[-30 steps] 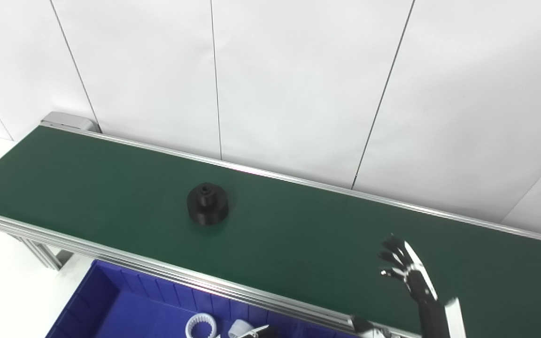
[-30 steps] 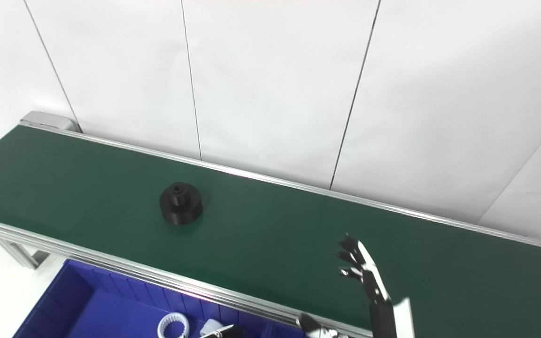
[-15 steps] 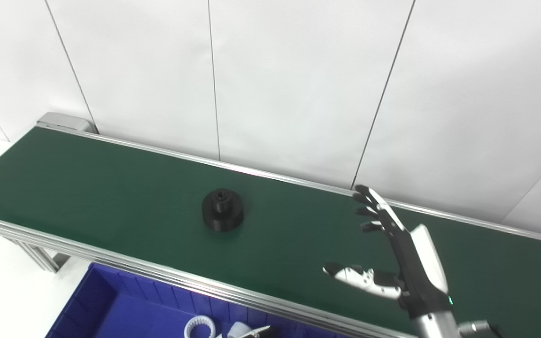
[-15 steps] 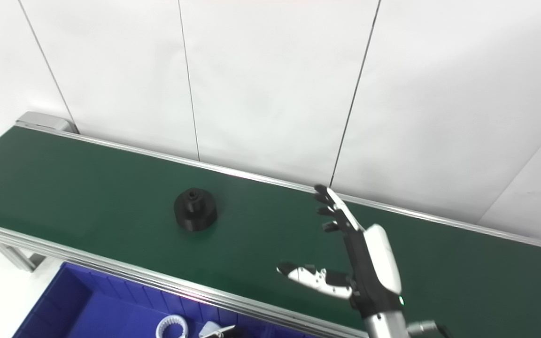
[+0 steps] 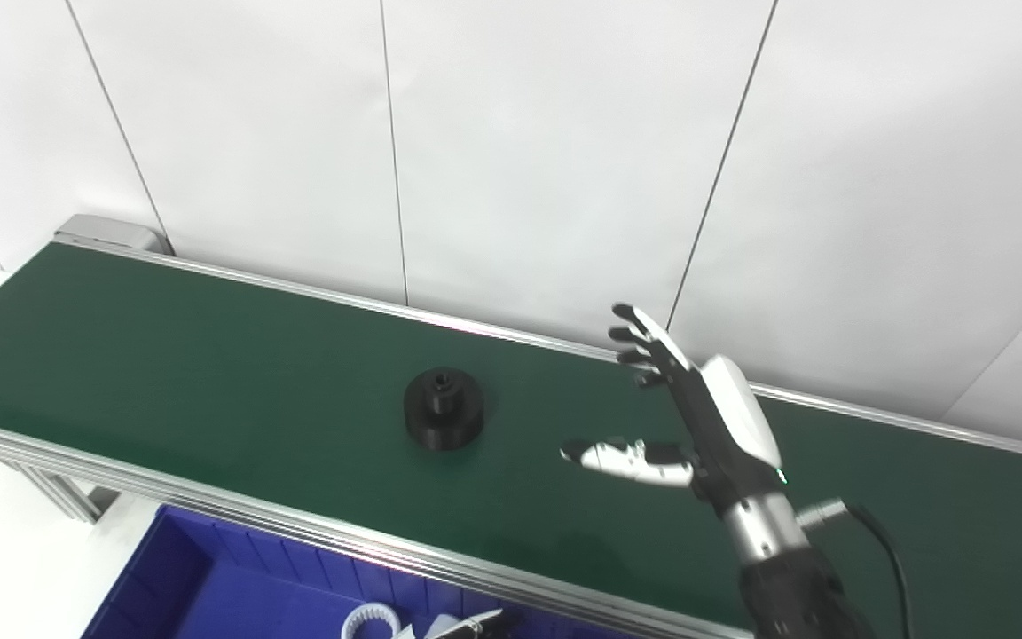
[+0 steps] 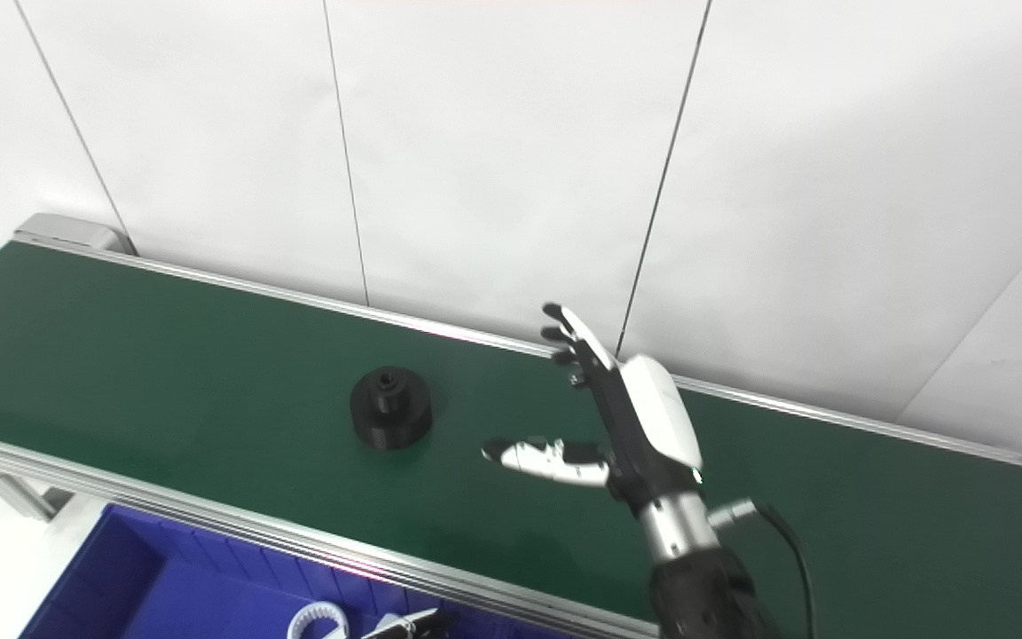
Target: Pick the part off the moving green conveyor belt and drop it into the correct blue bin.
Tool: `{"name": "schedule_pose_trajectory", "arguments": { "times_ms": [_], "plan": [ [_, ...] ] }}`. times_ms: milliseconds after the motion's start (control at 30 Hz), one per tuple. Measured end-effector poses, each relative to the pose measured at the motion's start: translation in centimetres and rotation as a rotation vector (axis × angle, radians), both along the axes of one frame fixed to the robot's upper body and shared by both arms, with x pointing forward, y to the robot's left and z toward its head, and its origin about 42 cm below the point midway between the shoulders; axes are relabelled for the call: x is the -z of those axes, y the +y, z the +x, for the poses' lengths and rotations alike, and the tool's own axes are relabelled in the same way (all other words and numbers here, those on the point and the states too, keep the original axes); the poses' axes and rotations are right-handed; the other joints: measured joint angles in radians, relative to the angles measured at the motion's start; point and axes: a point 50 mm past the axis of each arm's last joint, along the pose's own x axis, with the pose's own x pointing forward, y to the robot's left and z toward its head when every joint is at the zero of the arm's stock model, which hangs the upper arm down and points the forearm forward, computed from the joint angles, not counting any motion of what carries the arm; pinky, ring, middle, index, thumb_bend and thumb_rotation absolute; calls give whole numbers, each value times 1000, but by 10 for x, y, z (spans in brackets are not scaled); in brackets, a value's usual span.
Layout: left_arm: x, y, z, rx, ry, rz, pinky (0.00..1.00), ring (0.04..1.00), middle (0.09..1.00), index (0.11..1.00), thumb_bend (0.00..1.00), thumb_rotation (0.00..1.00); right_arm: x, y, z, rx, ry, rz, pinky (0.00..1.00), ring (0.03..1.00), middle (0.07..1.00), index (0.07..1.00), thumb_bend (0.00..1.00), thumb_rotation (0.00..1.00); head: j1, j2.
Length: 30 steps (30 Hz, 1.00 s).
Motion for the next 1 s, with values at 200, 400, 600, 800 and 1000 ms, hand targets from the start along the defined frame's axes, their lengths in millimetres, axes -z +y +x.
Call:
{"name": "schedule_pose_trajectory", "arguments": {
  "times_ms": [200,400,600,800,1000],
  "plan": [
    [-4,-2,-3,-23,-14,-12,836,931,960,912,554,697,-4,22,27,-36,18,-101,762,849,873,932,851,412,-43,20],
    [-4,-2,-6,-54,-5,-35,764,904,949,910,552,674,-2,39,51,-57,70,-221,798,882,912,949,886,442,-83,37],
    [-5,-8,-8,-75,-4,-63,746,892,957,912,473,685,-3,53,65,-58,89,-329,779,870,909,930,915,446,-84,43],
    [-7,-7,-11,-77,-11,-60,801,901,957,909,430,709,18,60,80,-62,137,-465,772,864,903,926,971,467,-83,51],
    [-9,-8,-10,-80,-19,-59,812,911,961,911,420,722,40,64,86,-69,186,-562,756,843,888,917,1000,452,-83,55]
  ]
}}
